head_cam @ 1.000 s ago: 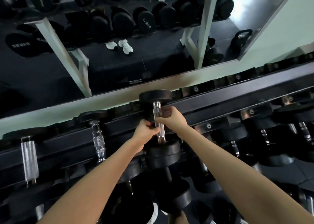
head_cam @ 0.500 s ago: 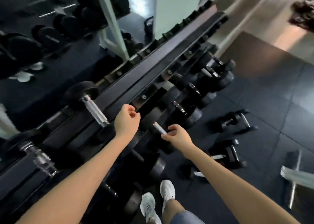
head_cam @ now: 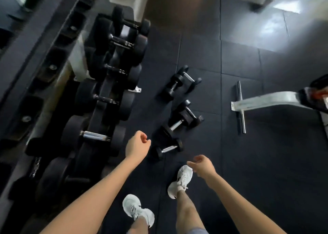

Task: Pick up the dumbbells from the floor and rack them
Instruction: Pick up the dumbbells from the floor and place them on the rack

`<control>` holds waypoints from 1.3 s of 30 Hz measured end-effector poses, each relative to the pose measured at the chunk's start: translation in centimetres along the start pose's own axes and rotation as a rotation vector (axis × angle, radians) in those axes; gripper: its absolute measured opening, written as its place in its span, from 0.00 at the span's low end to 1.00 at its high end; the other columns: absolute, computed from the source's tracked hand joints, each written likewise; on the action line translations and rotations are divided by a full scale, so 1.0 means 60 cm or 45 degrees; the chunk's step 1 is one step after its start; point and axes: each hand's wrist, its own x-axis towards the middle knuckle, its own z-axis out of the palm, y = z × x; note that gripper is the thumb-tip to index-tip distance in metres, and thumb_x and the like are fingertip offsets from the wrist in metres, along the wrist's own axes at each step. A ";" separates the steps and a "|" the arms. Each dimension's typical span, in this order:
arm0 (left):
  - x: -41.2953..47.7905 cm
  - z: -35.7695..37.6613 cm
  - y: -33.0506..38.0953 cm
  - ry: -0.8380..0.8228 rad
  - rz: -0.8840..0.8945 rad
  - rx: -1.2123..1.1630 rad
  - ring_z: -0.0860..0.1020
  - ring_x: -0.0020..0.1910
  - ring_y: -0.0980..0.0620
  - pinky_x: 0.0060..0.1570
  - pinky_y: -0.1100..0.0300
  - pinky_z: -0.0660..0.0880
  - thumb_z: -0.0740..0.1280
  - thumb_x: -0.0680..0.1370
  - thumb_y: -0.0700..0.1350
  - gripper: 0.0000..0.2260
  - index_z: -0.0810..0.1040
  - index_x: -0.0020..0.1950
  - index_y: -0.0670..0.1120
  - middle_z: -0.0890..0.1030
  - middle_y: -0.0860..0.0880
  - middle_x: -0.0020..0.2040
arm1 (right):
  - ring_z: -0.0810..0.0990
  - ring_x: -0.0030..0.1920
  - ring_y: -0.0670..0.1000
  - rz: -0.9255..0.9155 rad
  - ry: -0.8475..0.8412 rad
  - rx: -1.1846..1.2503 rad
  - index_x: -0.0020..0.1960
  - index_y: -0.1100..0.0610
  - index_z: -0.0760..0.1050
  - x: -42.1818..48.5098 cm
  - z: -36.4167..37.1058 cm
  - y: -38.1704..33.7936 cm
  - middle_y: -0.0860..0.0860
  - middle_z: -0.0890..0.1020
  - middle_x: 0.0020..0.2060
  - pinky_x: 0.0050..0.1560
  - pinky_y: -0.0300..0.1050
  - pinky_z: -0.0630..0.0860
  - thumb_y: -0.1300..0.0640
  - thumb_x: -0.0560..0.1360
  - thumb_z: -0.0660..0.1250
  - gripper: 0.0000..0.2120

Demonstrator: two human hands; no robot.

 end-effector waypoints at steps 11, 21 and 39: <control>0.166 0.294 -0.034 -0.199 -0.156 0.297 0.76 0.44 0.53 0.42 0.60 0.69 0.66 0.76 0.49 0.05 0.73 0.47 0.48 0.77 0.54 0.41 | 0.76 0.37 0.52 0.371 -0.219 0.711 0.55 0.67 0.72 0.280 -0.007 0.103 0.57 0.76 0.40 0.36 0.44 0.72 0.59 0.75 0.69 0.15; 0.442 0.543 -0.251 -0.461 0.025 0.719 0.78 0.55 0.50 0.54 0.55 0.73 0.64 0.77 0.54 0.13 0.76 0.55 0.47 0.81 0.51 0.54 | 0.80 0.57 0.55 0.605 -0.216 1.066 0.70 0.59 0.63 0.606 0.226 0.203 0.59 0.77 0.60 0.52 0.47 0.79 0.50 0.74 0.71 0.31; 0.684 0.819 -0.492 -1.057 -0.067 1.031 0.79 0.54 0.43 0.49 0.56 0.73 0.58 0.76 0.64 0.24 0.75 0.57 0.45 0.81 0.44 0.55 | 0.80 0.45 0.54 0.620 -0.076 2.018 0.50 0.64 0.75 0.955 0.468 0.285 0.59 0.80 0.44 0.53 0.50 0.78 0.66 0.77 0.63 0.03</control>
